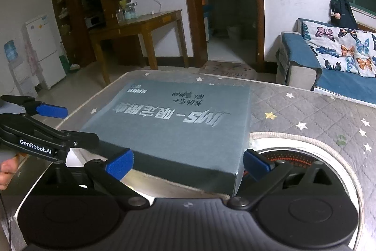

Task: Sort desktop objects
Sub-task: 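Move both tools to the grey printed lid and grip its edges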

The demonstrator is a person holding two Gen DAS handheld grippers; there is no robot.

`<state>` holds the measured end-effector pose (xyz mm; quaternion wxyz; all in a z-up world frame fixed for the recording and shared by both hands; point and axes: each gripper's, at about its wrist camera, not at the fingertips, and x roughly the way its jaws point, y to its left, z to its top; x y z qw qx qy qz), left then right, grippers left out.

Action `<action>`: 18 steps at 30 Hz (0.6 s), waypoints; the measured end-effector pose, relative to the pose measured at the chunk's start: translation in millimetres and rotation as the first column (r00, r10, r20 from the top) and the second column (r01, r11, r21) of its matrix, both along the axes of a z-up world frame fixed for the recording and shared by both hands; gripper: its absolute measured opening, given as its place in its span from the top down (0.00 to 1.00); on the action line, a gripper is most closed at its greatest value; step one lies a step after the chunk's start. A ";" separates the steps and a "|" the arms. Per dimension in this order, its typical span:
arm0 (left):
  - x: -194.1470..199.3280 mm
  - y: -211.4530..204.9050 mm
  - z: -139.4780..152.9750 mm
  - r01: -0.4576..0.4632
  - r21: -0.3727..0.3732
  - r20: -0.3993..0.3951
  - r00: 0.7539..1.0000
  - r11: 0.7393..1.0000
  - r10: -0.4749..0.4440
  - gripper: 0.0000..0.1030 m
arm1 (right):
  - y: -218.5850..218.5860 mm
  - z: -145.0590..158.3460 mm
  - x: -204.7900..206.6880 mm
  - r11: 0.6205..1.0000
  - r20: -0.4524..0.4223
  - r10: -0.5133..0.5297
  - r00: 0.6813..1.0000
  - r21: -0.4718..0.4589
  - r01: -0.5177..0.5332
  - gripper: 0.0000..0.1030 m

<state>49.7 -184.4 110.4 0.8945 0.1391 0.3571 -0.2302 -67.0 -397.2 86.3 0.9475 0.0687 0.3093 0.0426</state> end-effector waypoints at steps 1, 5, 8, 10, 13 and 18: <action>3.9 0.9 1.1 -0.010 -0.005 0.003 1.000 1.000 0.010 0.01 | -1.4 0.3 2.4 1.000 0.003 -0.004 1.000 0.001 0.004 0.00; 20.9 5.0 4.4 -0.042 -0.028 0.009 0.999 0.999 0.043 0.01 | -12.3 -0.3 16.2 1.000 0.007 -0.026 1.000 0.009 0.026 0.00; 35.0 7.5 3.7 -0.064 -0.041 0.002 0.998 0.997 0.065 0.01 | -22.2 -5.1 28.2 0.999 -0.003 -0.049 0.999 0.019 0.049 0.00; 42.9 8.7 1.3 -0.074 -0.048 -0.008 0.997 0.996 0.073 0.01 | -27.7 -9.5 34.7 0.998 -0.015 -0.056 0.998 0.029 0.057 0.00; 52.9 11.3 -4.0 -0.094 -0.055 -0.020 0.996 0.994 0.093 0.01 | -34.8 -17.3 45.3 0.996 -0.035 -0.060 0.998 0.061 0.062 0.00; 69.1 16.5 -15.6 -0.132 -0.063 -0.047 0.990 0.989 0.130 0.01 | -41.5 -29.1 62.3 0.993 -0.068 -0.049 0.996 0.103 0.056 0.00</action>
